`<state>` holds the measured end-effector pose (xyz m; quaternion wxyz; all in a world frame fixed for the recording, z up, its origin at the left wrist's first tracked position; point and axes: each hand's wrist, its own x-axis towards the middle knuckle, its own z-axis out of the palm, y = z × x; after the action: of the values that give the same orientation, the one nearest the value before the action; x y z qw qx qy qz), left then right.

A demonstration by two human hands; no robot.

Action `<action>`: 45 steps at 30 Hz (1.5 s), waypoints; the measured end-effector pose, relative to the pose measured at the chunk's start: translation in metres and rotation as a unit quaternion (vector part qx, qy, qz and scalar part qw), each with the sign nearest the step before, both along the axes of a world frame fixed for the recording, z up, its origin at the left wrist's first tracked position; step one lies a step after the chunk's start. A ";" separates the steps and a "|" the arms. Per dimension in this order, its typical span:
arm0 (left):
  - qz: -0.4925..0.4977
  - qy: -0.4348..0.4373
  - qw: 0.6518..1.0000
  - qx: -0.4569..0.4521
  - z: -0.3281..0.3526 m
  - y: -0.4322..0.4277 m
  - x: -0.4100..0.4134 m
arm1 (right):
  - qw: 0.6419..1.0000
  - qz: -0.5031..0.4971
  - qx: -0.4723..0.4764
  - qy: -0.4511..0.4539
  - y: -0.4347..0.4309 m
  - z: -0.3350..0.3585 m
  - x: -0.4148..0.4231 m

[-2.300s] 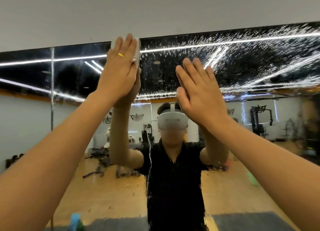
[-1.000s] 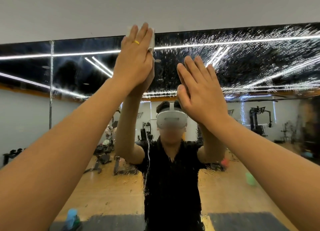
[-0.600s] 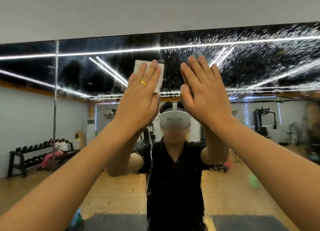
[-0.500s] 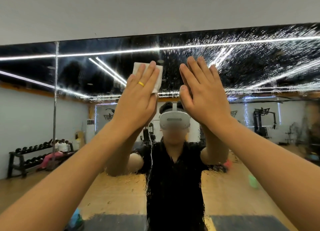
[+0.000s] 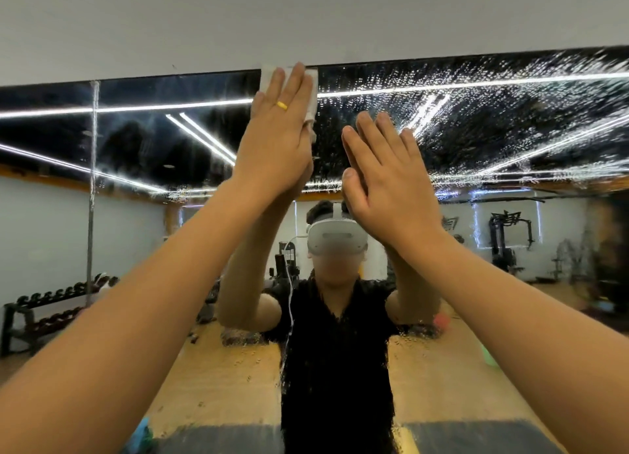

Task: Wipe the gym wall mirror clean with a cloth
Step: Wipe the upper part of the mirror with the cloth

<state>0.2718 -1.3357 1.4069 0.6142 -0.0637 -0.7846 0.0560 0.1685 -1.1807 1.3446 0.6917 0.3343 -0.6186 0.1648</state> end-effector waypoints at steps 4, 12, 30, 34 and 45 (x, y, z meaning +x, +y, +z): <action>-0.042 0.005 0.999 -0.008 -0.049 -0.008 -0.001 | 1.000 0.003 0.000 0.001 -0.001 0.000 -0.003; 0.000 -0.003 1.000 -0.028 -0.023 -0.003 -0.006 | 1.000 -0.004 -0.002 0.002 0.002 0.000 -0.005; -0.011 -0.006 0.998 -0.057 -0.045 -0.002 -0.006 | 1.000 0.003 -0.003 0.004 0.003 0.000 -0.005; -0.001 -0.012 0.998 -0.066 -0.049 -0.004 -0.004 | 1.000 0.011 -0.004 0.003 0.004 -0.001 -0.004; 0.030 -0.016 0.997 -0.070 0.020 0.018 -0.012 | 1.000 0.012 -0.004 -0.004 0.004 0.000 0.000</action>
<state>0.2598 -1.3173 1.4267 0.5933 -0.0837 -0.7902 0.1287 0.1682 -1.1770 1.3446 0.6885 0.3382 -0.6166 0.1771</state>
